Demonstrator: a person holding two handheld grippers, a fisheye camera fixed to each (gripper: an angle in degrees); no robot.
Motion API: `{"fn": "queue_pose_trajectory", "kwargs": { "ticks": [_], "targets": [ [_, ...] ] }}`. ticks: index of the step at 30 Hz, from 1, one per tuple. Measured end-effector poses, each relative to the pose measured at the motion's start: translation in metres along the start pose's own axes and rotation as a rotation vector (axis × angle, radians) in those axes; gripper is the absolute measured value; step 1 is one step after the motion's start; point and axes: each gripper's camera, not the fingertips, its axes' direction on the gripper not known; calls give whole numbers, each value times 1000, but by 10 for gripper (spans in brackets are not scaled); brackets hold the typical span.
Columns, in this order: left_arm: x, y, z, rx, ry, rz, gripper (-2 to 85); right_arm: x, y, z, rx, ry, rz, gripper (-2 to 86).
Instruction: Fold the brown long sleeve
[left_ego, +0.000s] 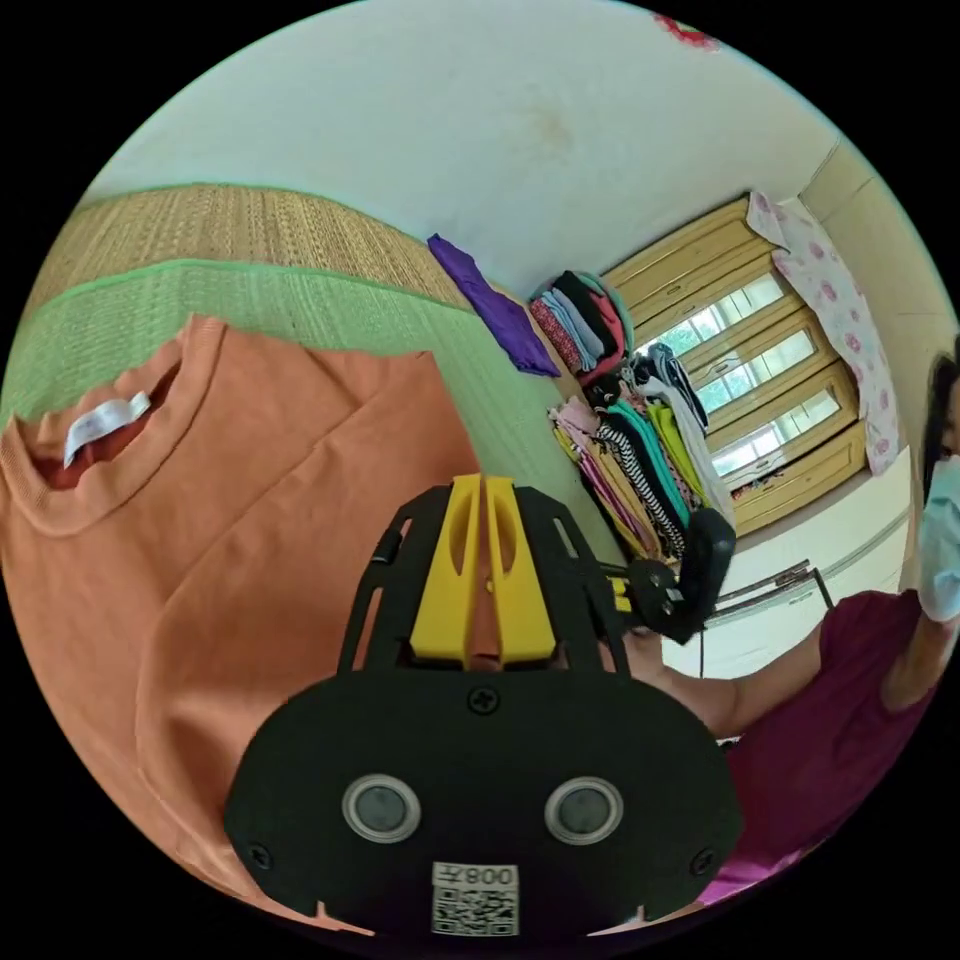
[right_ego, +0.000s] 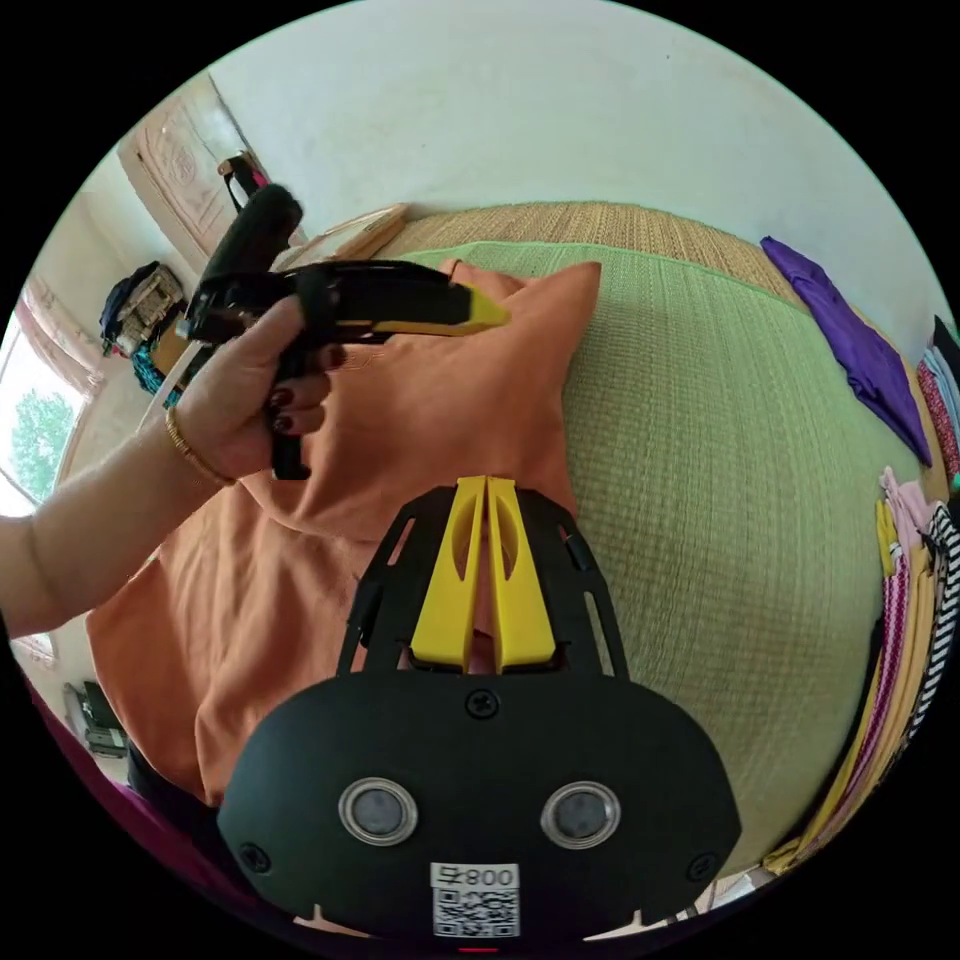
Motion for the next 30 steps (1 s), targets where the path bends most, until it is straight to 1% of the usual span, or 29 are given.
{"fn": "queue_pose_trajectory", "kwargs": {
  "ticks": [2, 3, 6, 7, 9, 11, 12, 15, 18, 20, 22, 23, 25, 27, 29, 30],
  "targets": [
    [-9, -20, 34, -75, -53, -8, 4, -17, -4, 6, -22, 68, -39, 3],
    [-16, -27, 55, -139, -115, -18, 3, -19, -4, 6, -21, 78, -46, 3],
    [-24, -26, 59, -125, -81, -34, 2, -23, -9, 4, -30, 79, -46, 2],
    [-23, -24, 55, -105, -104, -33, 1, -21, -12, -1, -36, 52, -45, 2],
    [-16, -25, 46, -81, -173, -11, 1, -13, -13, -17, 21, -19, -11, 2],
    [-16, -29, 42, -76, -230, 5, 1, 3, -13, -20, 34, -9, 62, 1],
    [-22, -33, 45, -105, -219, 1, 1, 8, -14, -16, 22, -18, 79, 1],
    [-36, -32, 38, -109, -147, -29, 2, 23, -16, -15, 12, -96, 152, 1],
    [-26, -17, 7, -93, -178, 0, 2, 14, -20, -29, 38, -55, 130, 1],
    [-19, 3, -22, -78, -174, 21, 2, 10, -23, -22, -2, -21, 101, 1],
    [-13, 42, -72, -53, -184, 25, 2, 15, -23, -14, -25, -48, 109, 1],
    [-13, 53, -85, -44, -197, 20, 2, 18, -24, -20, -5, -75, 123, 1],
    [-14, 103, -142, -7, -259, -23, 3, 19, -27, -33, 51, -92, 118, 1],
    [-20, 142, -180, 24, -307, -69, 3, 17, -36, -42, 82, -95, 103, 1],
    [-32, 177, -205, 5, -394, -127, 3, 19, -59, -39, 91, -128, 81, 1],
    [-47, 195, -214, -45, -433, -180, 3, 20, -66, -35, 88, -132, 77, 1]
  ]
}}
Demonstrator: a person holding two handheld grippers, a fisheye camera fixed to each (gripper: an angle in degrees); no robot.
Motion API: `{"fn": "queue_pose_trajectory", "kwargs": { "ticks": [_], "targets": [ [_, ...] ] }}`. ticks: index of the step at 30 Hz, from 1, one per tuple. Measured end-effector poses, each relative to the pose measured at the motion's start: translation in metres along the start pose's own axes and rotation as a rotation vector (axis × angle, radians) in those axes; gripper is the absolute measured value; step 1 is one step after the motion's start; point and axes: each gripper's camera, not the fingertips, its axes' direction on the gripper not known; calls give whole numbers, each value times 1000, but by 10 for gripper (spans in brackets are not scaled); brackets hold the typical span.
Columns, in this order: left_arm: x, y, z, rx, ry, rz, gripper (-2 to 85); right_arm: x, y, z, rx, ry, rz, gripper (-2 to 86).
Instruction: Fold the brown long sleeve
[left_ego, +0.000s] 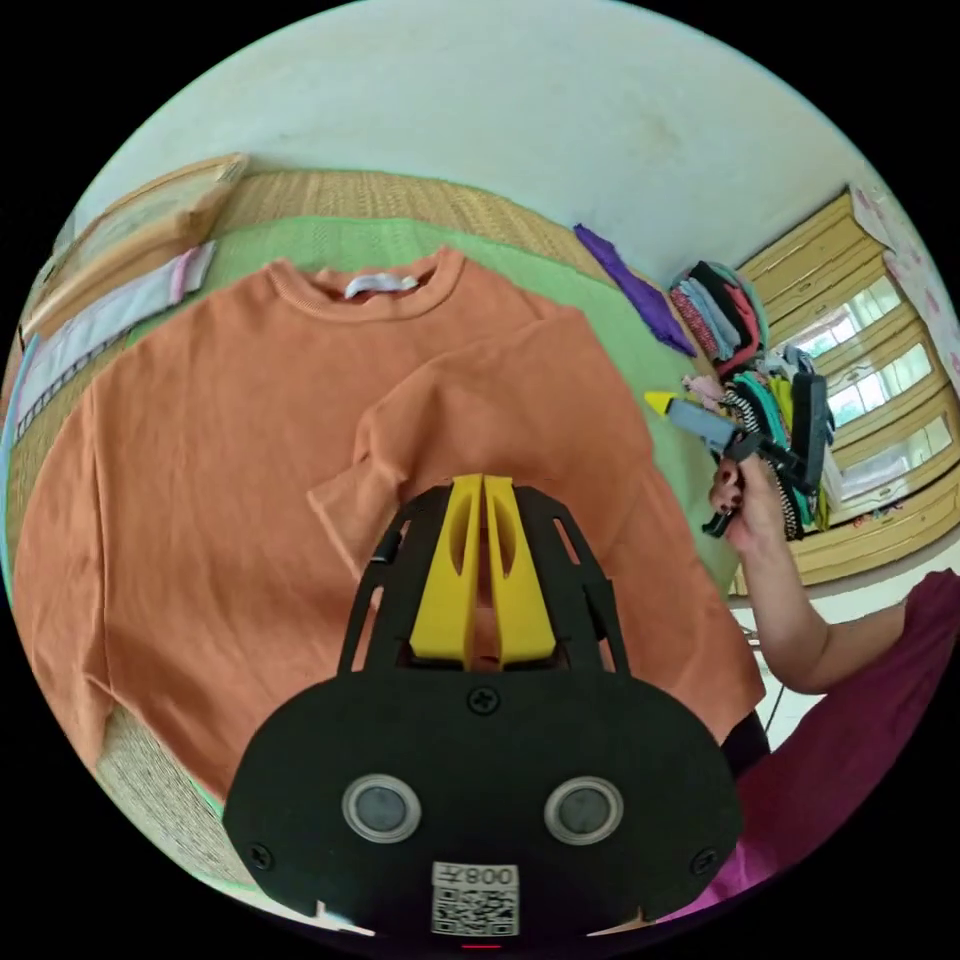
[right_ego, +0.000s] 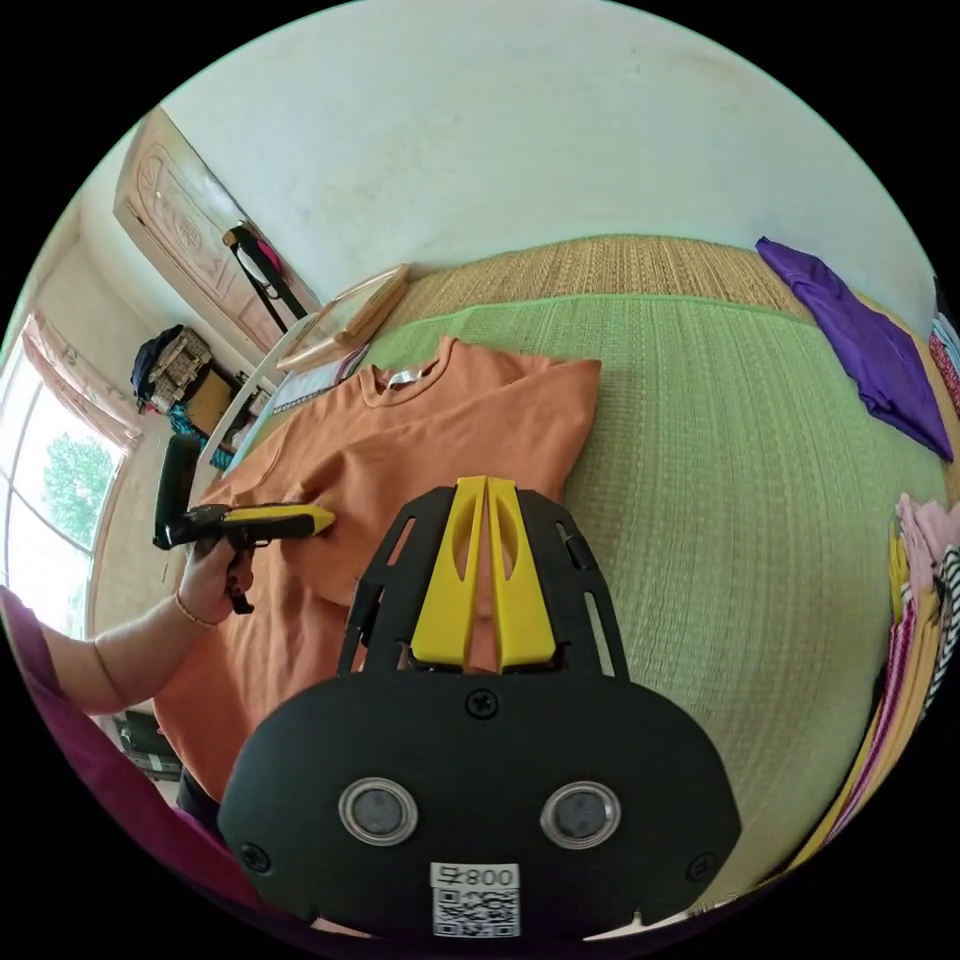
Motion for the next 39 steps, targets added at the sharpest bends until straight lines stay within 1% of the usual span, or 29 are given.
{"fn": "queue_pose_trajectory", "kwargs": {
  "ticks": [1, 2, 4, 5, 8, 11, 13, 14, 16, 19, 21, 24, 26, 28, 32, 35, 38, 39],
  "targets": [
    [-17, 12, -2, -16, 57, 3, 3, 2, -12, 12, -13, 19, -15, 1],
    [-25, 18, -8, 10, 96, -10, 3, 7, -23, 34, -69, 68, -8, 0],
    [-52, 34, -38, 71, 182, -73, 5, 17, -34, 64, -197, 86, 12, 0],
    [-57, 38, -47, 89, 194, -78, 6, 19, -36, 60, -164, 53, 4, 1],
    [-92, 78, -103, 199, 242, -118, 12, 24, -37, 57, -177, 40, 17, 1],
    [-151, 153, -168, 345, 227, -281, 33, 12, -38, 48, -158, 27, -11, 1],
    [-206, 229, -220, 474, 179, -490, 62, -4, -39, 46, -143, -24, -48, 1],
    [-220, 248, -232, 501, 171, -552, 67, -19, -40, 47, -145, -65, -81, 1],
    [-270, 321, -282, 645, 140, -756, 85, -43, -42, 54, -159, -137, -138, 1],
    [-322, 387, -330, 784, 109, -935, 104, -84, -44, 80, -218, -210, -220, 1],
    [-348, 411, -348, 854, 122, -1000, 110, -103, -43, 97, -258, -235, -249, 1],
    [-382, 430, -364, 914, 161, -1069, 111, -123, -38, 121, -304, -252, -262, 1],
    [-397, 434, -367, 941, 199, -1085, 100, -126, -34, 138, -339, -246, -240, 2],
    [-409, 434, -370, 963, 258, -1087, 61, -123, -32, 146, -353, -246, -219, 2],
    [-405, 426, -380, 969, 267, -1073, 27, -110, -32, 153, -362, -265, -185, 2],
    [-378, 402, -399, 992, 264, -961, 19, -104, -31, 155, -369, -258, -187, 3],
    [-333, 350, -424, 982, 270, -767, 15, -93, -31, 151, -362, -270, -165, 5],
    [-309, 321, -433, 966, 265, -667, 14, -90, -30, 149, -356, -278, -157, 6]
  ]
}}
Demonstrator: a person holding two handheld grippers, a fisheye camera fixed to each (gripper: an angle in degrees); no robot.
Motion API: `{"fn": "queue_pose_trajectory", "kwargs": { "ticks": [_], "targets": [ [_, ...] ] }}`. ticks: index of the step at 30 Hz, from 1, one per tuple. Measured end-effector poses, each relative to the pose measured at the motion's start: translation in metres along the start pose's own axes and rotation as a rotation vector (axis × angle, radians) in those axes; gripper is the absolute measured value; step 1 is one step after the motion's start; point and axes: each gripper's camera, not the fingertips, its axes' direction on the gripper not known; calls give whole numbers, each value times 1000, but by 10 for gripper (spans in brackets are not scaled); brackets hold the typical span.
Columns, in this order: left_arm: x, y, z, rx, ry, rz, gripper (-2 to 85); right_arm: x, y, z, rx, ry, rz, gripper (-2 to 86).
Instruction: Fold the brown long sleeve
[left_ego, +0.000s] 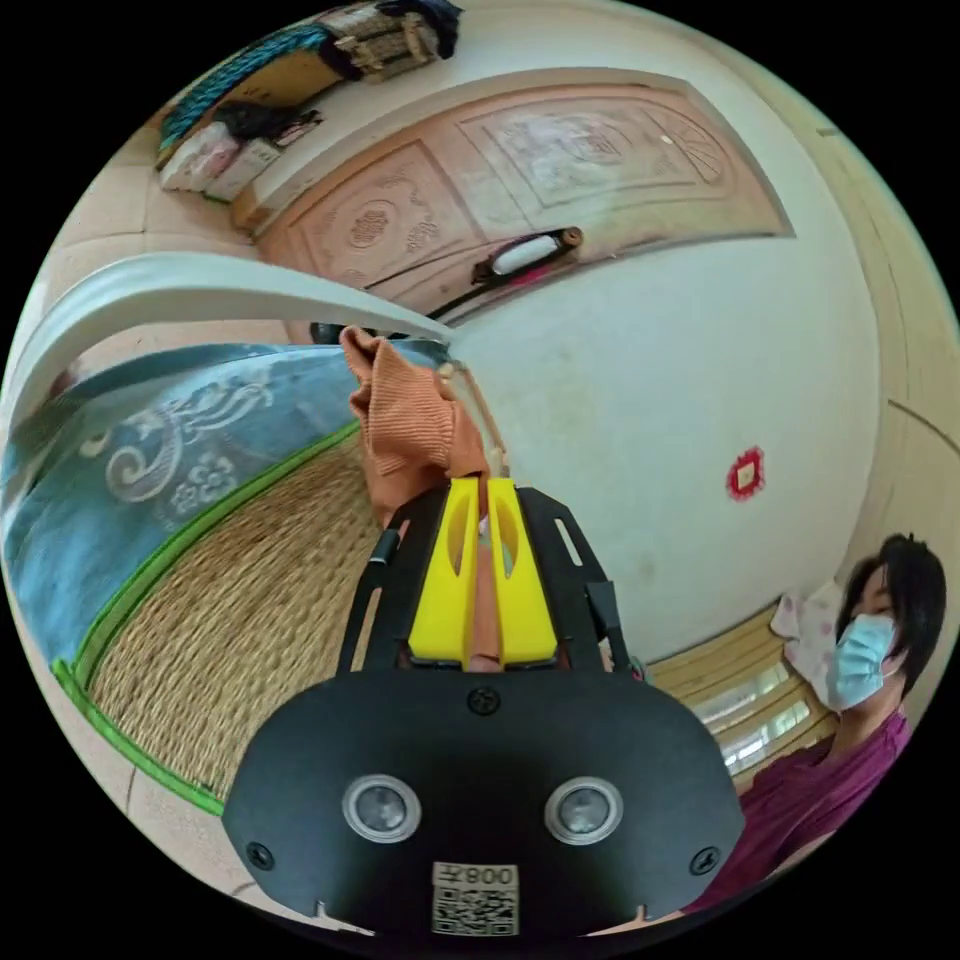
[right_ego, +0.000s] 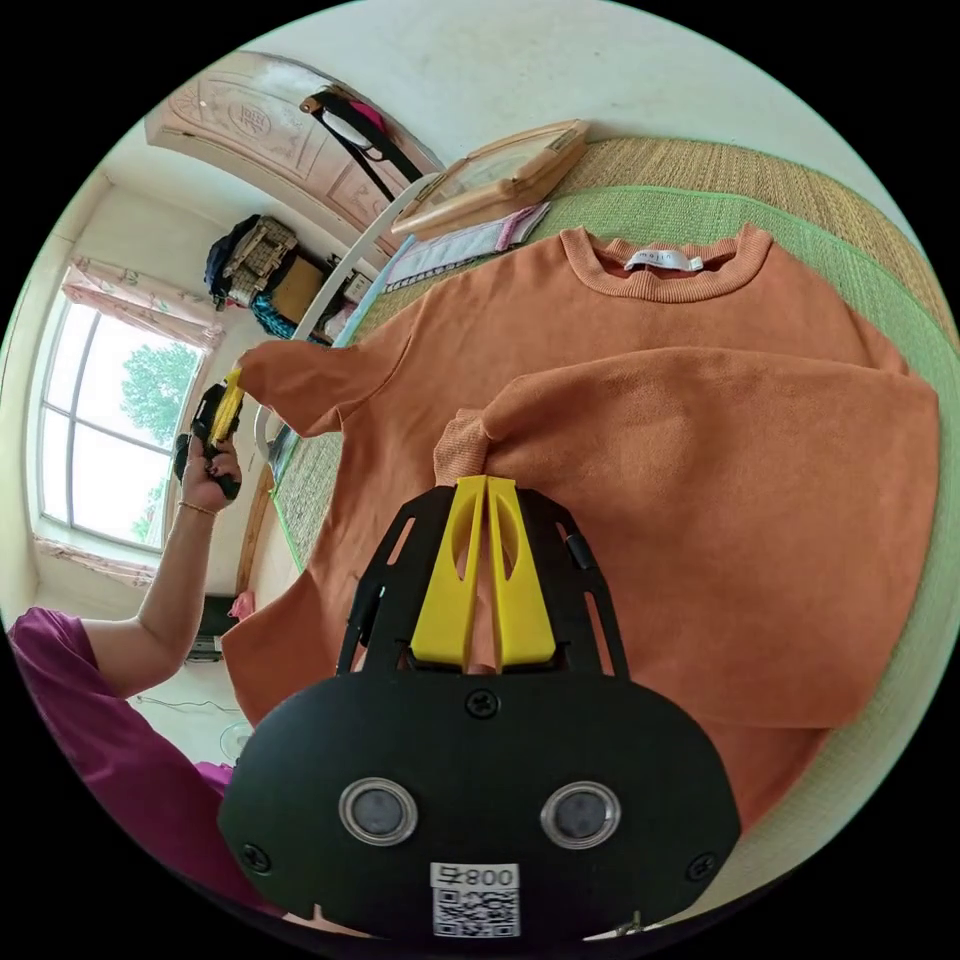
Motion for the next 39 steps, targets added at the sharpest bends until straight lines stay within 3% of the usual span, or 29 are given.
{"fn": "queue_pose_trajectory", "kwargs": {
  "ticks": [5, 7, 11, 15, 21, 26, 33, 39],
  "targets": [
    [159, 33, 107, -209, 127, 382, 13, 43, 30, -47, 123, -107, 75, 31],
    [227, 85, 173, -357, 164, 562, 13, 65, 45, -70, 198, -170, 106, 51],
    [281, 202, 274, -632, 139, 731, 15, 123, 83, -108, 332, -240, 198, 90],
    [281, 331, 361, -967, -62, 829, 18, 173, 107, -104, 342, -345, 293, 116],
    [315, 385, 381, -969, -107, 924, 26, 199, 116, -84, 292, -362, 320, 128],
    [336, 408, 398, -973, -136, 956, 31, 202, 109, -66, 216, -346, 318, 69],
    [368, 394, 392, -806, -106, 973, 73, 206, 110, -78, 225, -378, 225, 40],
    [332, 385, 452, -1003, -132, 811, 26, 211, 119, -66, 218, -408, 232, 34]
  ]
}}
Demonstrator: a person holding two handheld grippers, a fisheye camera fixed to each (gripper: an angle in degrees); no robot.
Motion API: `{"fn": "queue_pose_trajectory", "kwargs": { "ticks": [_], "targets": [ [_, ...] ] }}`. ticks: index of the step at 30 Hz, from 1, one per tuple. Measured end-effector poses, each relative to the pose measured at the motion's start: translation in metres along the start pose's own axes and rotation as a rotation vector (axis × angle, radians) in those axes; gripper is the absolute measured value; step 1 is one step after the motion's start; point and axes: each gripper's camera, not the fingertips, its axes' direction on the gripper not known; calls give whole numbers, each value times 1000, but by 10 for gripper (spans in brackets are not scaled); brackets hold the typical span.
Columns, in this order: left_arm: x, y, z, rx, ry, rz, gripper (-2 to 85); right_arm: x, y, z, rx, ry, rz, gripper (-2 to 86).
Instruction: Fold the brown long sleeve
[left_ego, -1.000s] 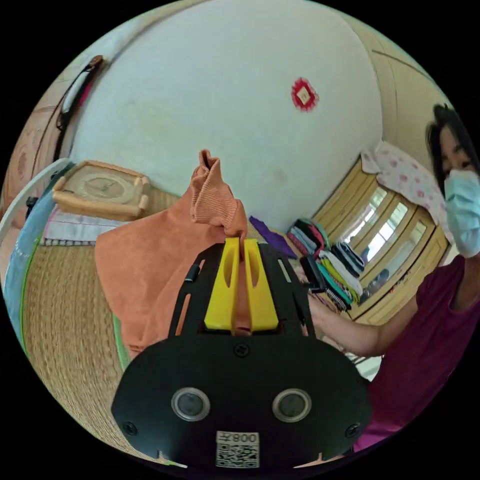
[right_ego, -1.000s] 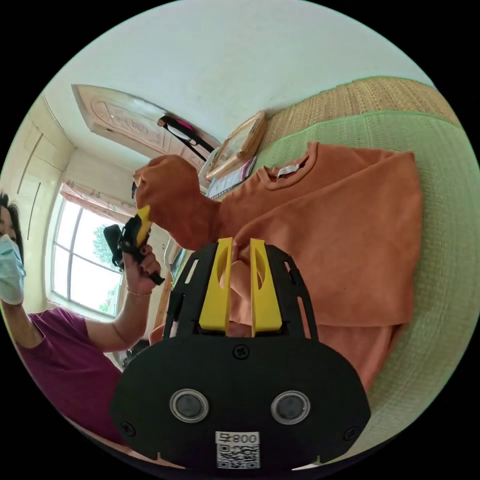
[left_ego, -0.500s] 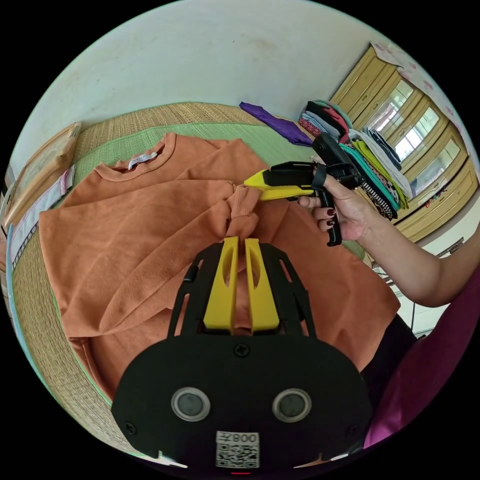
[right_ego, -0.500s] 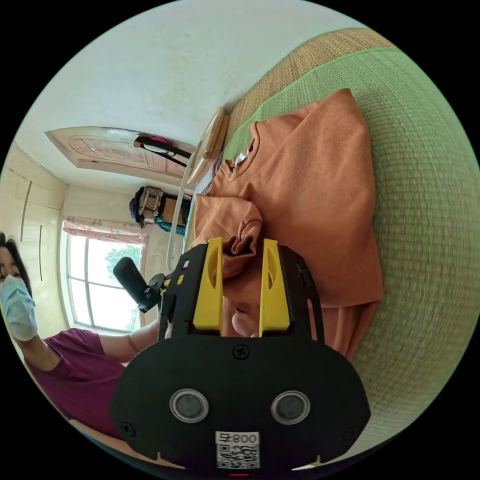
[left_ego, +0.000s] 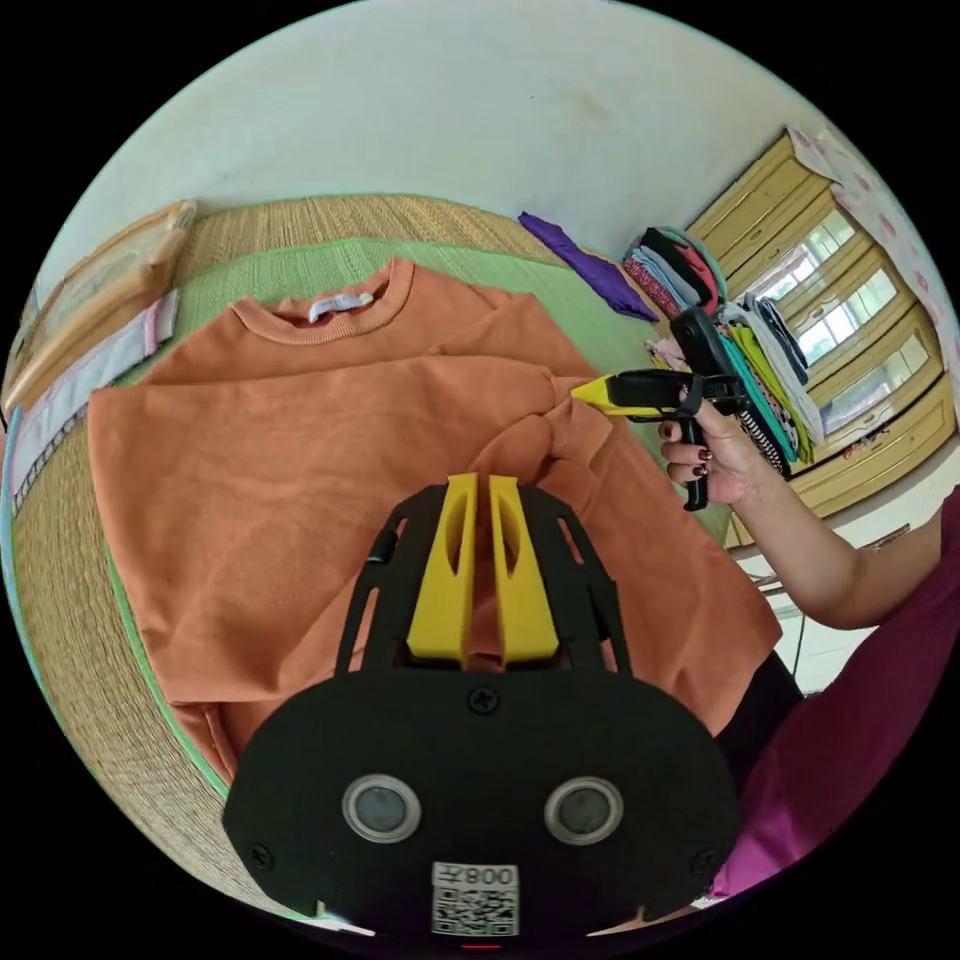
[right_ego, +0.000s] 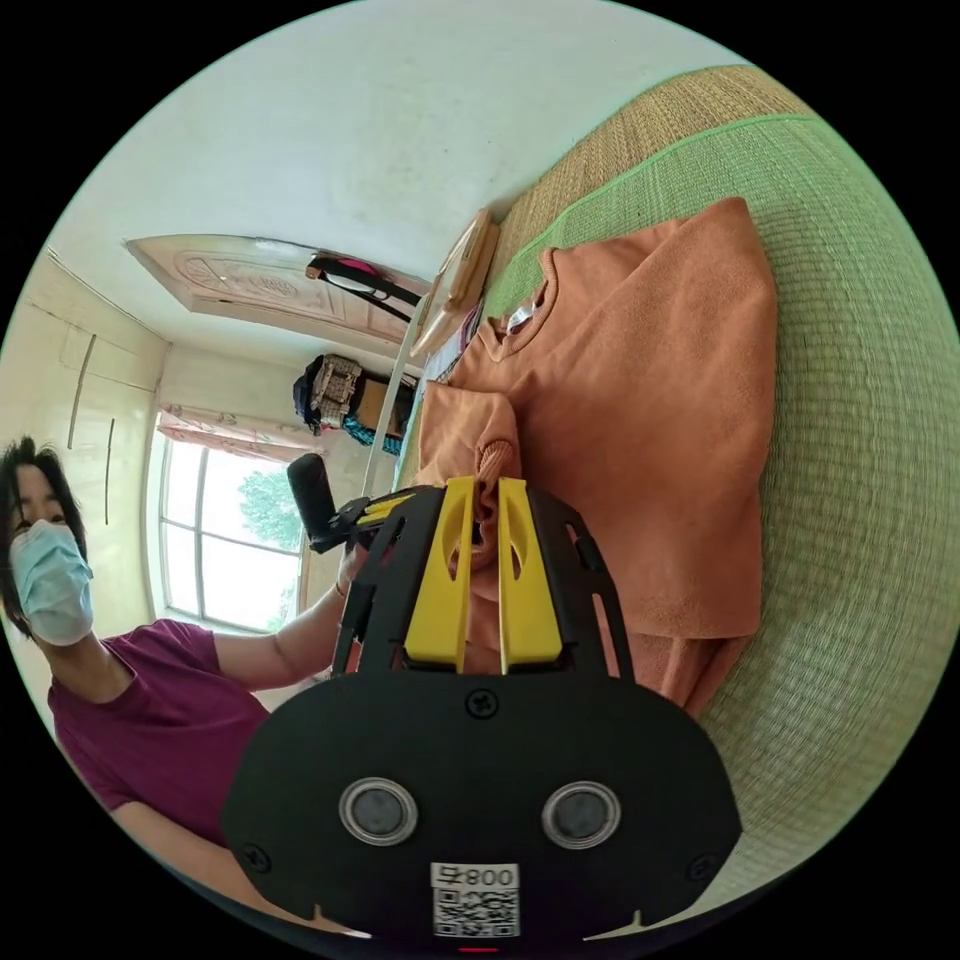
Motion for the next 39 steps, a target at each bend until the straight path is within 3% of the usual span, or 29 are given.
{"fn": "queue_pose_trajectory", "kwargs": {
  "ticks": [3, 7, 11, 15, 21, 27, 33, 39],
  "targets": [
    [-4, 3, -7, 35, 99, -25, 14, 3, 0, -1, 16, -44, 3, 31],
    [29, 14, -55, 217, 123, 96, 8, -25, -14, -20, 60, -116, -120, 24],
    [45, 15, -30, 126, 71, 144, 7, -24, -27, -15, -13, 13, -134, 15],
    [38, 21, 12, 20, 107, 79, 7, -4, -15, -23, 8, -55, -60, 5],
    [44, 36, 3, 28, 66, 99, 11, -38, 10, -31, 84, 0, -98, 1],
    [36, 43, -11, 14, 67, 75, 14, -60, 22, 67, -216, 236, -170, 2],
    [-1, 59, -74, 178, 90, -51, 5, -67, 40, 63, -199, 256, -212, 2],
    [-42, 74, -82, 115, 166, -131, 2, -56, 45, 55, -183, 167, -142, 2]
  ]
}}
